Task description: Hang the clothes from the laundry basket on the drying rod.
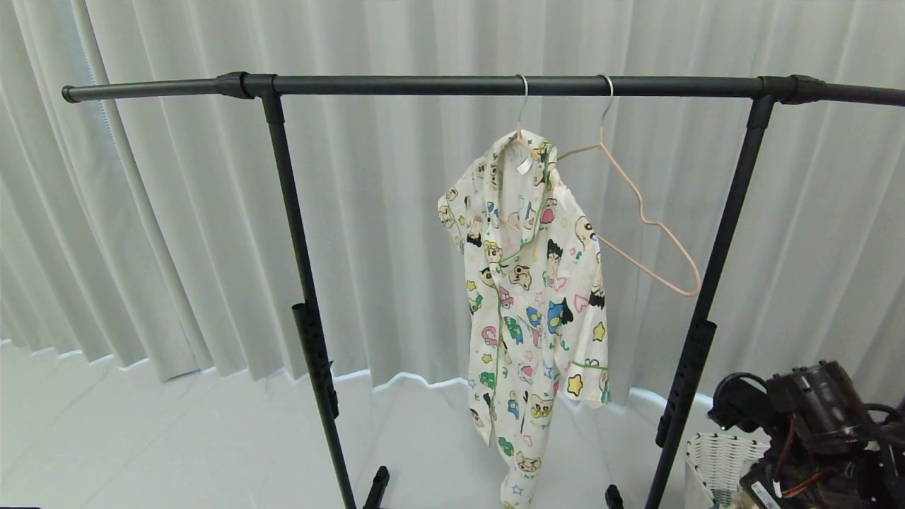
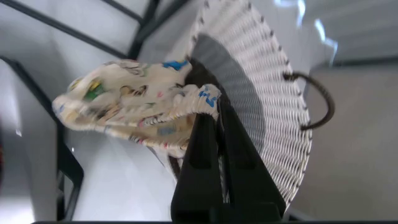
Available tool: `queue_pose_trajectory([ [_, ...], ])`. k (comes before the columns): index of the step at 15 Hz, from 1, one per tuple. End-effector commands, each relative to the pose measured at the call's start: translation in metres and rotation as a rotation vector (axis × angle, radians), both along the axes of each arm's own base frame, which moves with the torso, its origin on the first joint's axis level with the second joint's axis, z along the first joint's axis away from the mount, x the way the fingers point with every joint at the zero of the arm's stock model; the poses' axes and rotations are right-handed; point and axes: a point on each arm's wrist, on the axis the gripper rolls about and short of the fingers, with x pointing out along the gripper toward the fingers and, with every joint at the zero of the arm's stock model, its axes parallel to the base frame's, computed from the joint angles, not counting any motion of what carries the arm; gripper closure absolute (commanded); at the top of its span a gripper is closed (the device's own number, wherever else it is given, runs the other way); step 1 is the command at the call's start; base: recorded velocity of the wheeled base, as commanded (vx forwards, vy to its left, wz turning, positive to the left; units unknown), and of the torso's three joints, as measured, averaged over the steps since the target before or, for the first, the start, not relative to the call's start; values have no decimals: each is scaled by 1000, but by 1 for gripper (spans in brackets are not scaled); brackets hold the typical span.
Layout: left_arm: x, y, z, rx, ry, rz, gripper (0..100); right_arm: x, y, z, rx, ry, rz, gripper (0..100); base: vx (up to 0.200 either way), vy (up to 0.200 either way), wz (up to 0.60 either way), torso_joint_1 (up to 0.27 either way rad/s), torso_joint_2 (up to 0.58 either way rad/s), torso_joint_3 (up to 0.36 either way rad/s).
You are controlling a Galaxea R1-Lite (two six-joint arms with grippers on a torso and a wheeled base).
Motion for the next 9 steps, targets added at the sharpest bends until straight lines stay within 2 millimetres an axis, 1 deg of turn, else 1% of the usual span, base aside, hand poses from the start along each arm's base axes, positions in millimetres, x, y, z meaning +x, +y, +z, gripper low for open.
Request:
queue_pose_trajectory([
  [1, 0, 0, 0, -5, 0, -4, 0, -3, 19, 50, 101, -157, 59, 100, -200, 0, 0, 2, 2, -2],
  [3, 0, 0, 0, -7, 1, -6, 0, -8, 38, 75, 196, -190, 78, 100, -200, 0, 0, 7, 2, 2],
  [4, 0, 0, 0, -9, 1, -9, 0, -13, 46, 85, 235, -190, 87, 100, -200, 0, 0, 7, 7, -2],
  [5, 0, 0, 0, -11, 2, -13, 0, -15, 50, 89, 255, -188, 93, 100, -200, 0, 0, 7, 12, 7],
  [6, 0, -1, 0, -15, 2, -17, 0, -21, 61, 98, 305, -189, 109, 100, -200, 0, 0, 7, 2, 7],
  [7, 0, -1, 0, -15, 2, -20, 0, -24, 68, 103, 341, -194, 120, 100, -200, 0, 0, -2, 2, -2],
  [9, 0, -2, 0, -18, 1, -54, 0, -31, 90, 110, 413, -189, 169, 100, -200, 0, 0, 0, 0, 0],
])
